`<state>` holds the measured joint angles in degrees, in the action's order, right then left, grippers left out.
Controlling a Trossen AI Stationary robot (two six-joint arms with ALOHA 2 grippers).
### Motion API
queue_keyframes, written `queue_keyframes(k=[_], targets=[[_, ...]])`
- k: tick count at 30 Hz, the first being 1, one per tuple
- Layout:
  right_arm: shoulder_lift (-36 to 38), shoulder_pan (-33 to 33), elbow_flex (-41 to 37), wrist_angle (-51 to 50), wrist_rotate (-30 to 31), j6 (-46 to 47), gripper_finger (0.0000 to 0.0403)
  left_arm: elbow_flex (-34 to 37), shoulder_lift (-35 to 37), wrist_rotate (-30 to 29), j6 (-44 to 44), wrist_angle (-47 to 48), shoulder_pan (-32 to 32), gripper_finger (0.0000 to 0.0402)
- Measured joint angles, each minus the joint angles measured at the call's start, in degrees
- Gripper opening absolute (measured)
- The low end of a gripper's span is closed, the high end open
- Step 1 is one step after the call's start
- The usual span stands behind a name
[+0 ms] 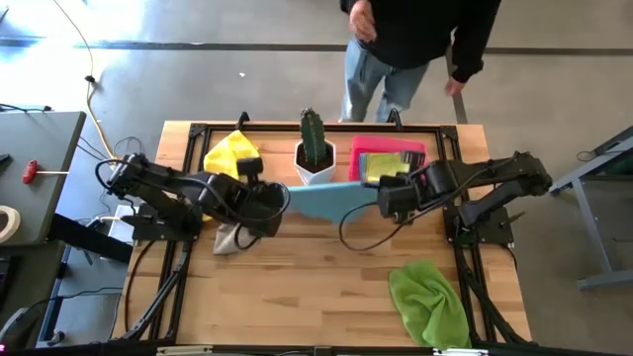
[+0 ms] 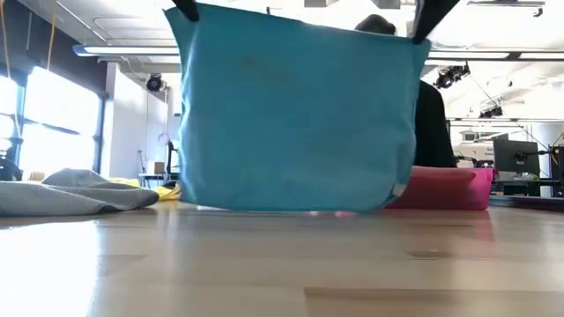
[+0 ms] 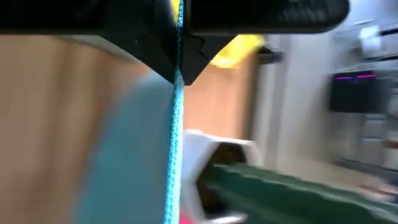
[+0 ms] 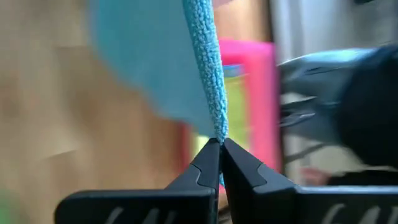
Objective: Fold microfiber towels
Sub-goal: Put the blue towel into the pink laundry bin
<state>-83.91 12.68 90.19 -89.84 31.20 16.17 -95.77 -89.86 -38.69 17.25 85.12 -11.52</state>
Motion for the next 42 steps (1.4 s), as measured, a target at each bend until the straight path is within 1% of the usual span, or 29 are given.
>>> queue_keyframes(k=[4,6,8,10,12,15,18,21,24,26,28,33,35,42], targets=[[-1.6,3.9,0.0,0.5,-9.0,7.4,0.0002,0.5,-1.7,11.0,3.7,-3.4,-3.4,0.0],[-3.2,6.6,-0.1,1.2,-12.0,11.0,0.0002,0.6,-4.0,14.7,6.3,-4.4,-5.7,0.0],[-5.2,9.7,-1.2,3.1,-14.4,14.2,0.0002,0.6,-6.6,16.6,8.4,-4.4,-8.5,0.0],[-6.9,12.6,-3.9,7.0,-17.1,15.5,0.0002,0.6,-9.6,17.5,10.7,-4.8,-11.2,0.0],[-8.7,15.4,-7.8,12.3,-19.4,15.8,0.0002,0.6,-13.4,18.3,11.8,-5.7,-13.7,0.0],[-10.9,19.0,-14.2,20.7,-21.2,16.3,0.0002,0.6,-18.8,18.6,12.7,-6.9,-16.9,0.0],[-11.7,21.4,-19.5,29.5,-24.0,17.4,0.0002,0.6,-23.3,20.1,13.7,-8.3,-19.0,0.0],[-11.8,22.5,-23.8,38.6,-29.2,18.3,0.0002,0.6,-26.2,25.2,13.7,-11.1,-20.0,0.0],[-11.8,22.6,-25.9,42.6,-32.4,18.3,0.0002,0.6,-27.1,30.4,12.5,-15.3,-20.1,0.0],[-11.8,22.5,-26.2,42.9,-32.5,17.8,0.0002,0.6,-27.1,32.4,11.2,-17.5,-20.1,0.0],[-11.8,22.0,-26.2,42.4,-31.3,16.4,0.0002,0.6,-27.0,33.1,10.6,-18.3,-19.9,0.0],[-11.8,20.3,-26.1,41.4,-27.7,11.5,0.0002,0.5,-26.3,33.3,10.2,-16.0,-18.4,0.0],[-11.8,19.3,-26.1,40.5,-25.2,10.2,0.0002,0.5,-26.4,31.9,10.2,-13.3,-17.7,0.0],[-11.8,15.1,-26.1,35.3,-17.3,4.0,0.0002,0.5,-26.4,26.0,10.6,-8.3,-15.3,0.0]])
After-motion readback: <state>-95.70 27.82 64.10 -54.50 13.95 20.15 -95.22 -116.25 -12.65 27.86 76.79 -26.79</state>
